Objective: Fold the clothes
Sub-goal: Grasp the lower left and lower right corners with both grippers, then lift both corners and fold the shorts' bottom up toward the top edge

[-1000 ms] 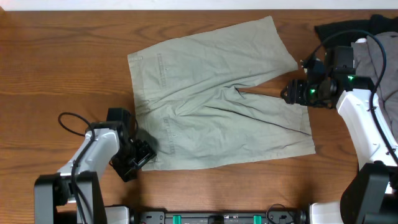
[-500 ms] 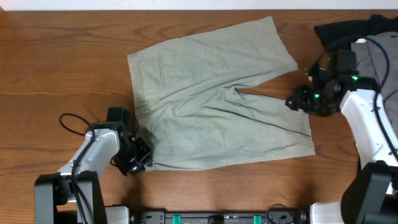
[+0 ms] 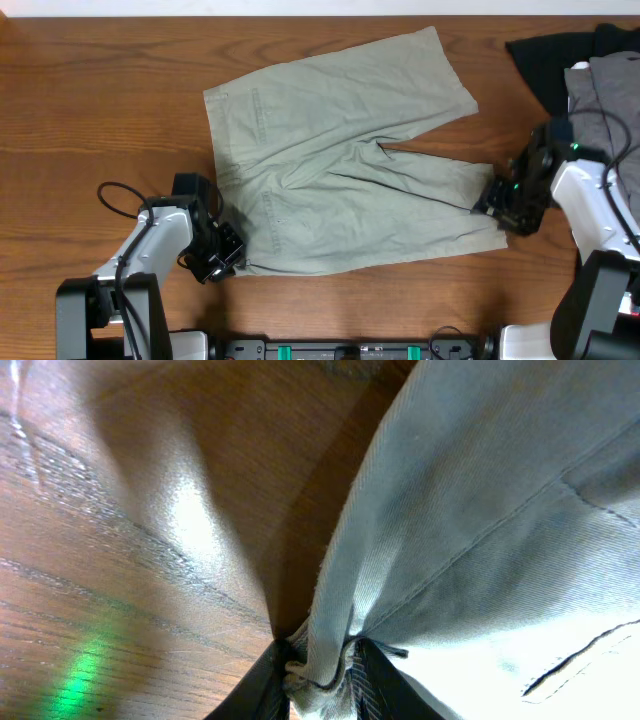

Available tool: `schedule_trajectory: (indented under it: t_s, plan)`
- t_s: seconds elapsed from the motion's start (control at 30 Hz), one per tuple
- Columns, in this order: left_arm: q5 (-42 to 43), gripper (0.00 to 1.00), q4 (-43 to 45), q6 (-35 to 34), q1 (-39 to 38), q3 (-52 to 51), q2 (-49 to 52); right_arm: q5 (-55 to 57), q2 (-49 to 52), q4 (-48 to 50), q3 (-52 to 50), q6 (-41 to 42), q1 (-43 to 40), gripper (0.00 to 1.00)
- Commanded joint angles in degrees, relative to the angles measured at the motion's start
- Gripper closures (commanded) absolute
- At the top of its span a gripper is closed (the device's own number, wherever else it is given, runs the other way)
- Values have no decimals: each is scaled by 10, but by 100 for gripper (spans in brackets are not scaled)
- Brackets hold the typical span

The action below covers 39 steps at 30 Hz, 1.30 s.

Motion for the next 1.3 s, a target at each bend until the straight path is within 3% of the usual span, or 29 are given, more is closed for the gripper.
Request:
schedule_trajectory:
  t_s: [0.0, 0.17, 0.27, 0.33, 0.43, 0.53, 0.73, 0.97, 1.1, 1.13, 1.27]
  plan:
    - [-3, 77, -3, 15, -1, 4, 8, 6, 0, 21, -47, 38, -3, 36]
    - [-3, 78, -5, 20, -1, 4, 8, 6, 0, 79, -103, 43, -3, 26]
    - [-3, 78, -6, 23, -1, 4, 8, 2, 0, 119, -119, 42, -3, 33]
    - [-3, 79, -6, 23, -1, 4, 8, 2, 0, 137, -119, 40, -3, 44]
    - [-3, 81, -15, 38, -1, 11, 6, -10, -1, 153, -108, 0, -3, 80]
    - [-33, 85, -66, 49, 0, 49, 5, -24, -2, 132, -71, -65, -3, 98]
    - [-71, 89, -161, 92, 0, 143, 5, -24, -4, 40, 44, -127, -3, 99]
    - [-79, 89, -211, 91, 1, 199, -12, -55, -4, -31, 139, -129, -3, 99]
    - [-103, 89, -210, 90, 7, 222, -36, -110, -4, -9, 172, -124, -3, 99]
    - [-112, 94, -207, 89, 11, 231, -42, -114, -4, 9, 175, -108, -3, 99]
    - [-119, 94, -139, 96, 18, 262, -65, -174, -3, 113, 176, -39, -1, 99]
